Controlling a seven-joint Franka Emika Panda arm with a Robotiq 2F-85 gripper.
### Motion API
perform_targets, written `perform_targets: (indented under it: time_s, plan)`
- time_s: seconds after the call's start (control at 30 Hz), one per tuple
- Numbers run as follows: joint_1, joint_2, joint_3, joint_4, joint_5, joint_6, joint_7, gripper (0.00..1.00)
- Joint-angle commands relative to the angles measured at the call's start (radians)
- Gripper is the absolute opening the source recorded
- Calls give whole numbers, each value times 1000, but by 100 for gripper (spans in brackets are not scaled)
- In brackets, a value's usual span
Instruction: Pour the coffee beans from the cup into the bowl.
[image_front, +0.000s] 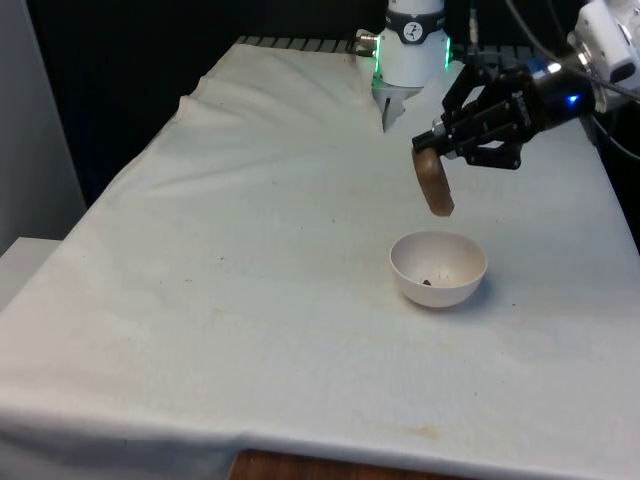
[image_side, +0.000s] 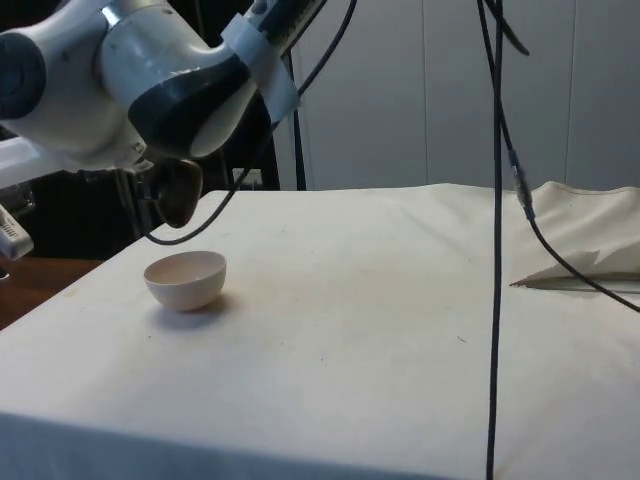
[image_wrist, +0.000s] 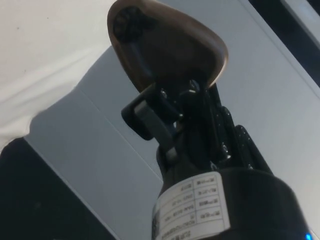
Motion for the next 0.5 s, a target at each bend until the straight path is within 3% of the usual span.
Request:
perform_targets:
  time_s: [0.0, 0.1, 0.13, 0.17, 0.33, 0.37, 0.4, 0.47]
  plan:
    - [8, 6, -3, 10, -3, -16, -5, 0]
    - [11, 16, 9, 17, -30, -46, -6, 0]
    - [3, 9, 12, 7, -28, -32, 0, 0]
    - [11, 18, 11, 17, -37, -52, -6, 0]
    - [14, 27, 19, 17, -74, -81, -5, 0]
    - [7, 20, 23, 7, -72, -68, 0, 0]
    - [14, 29, 20, 17, -79, -85, -5, 0]
    - [14, 33, 22, 17, -90, -91, -4, 0]
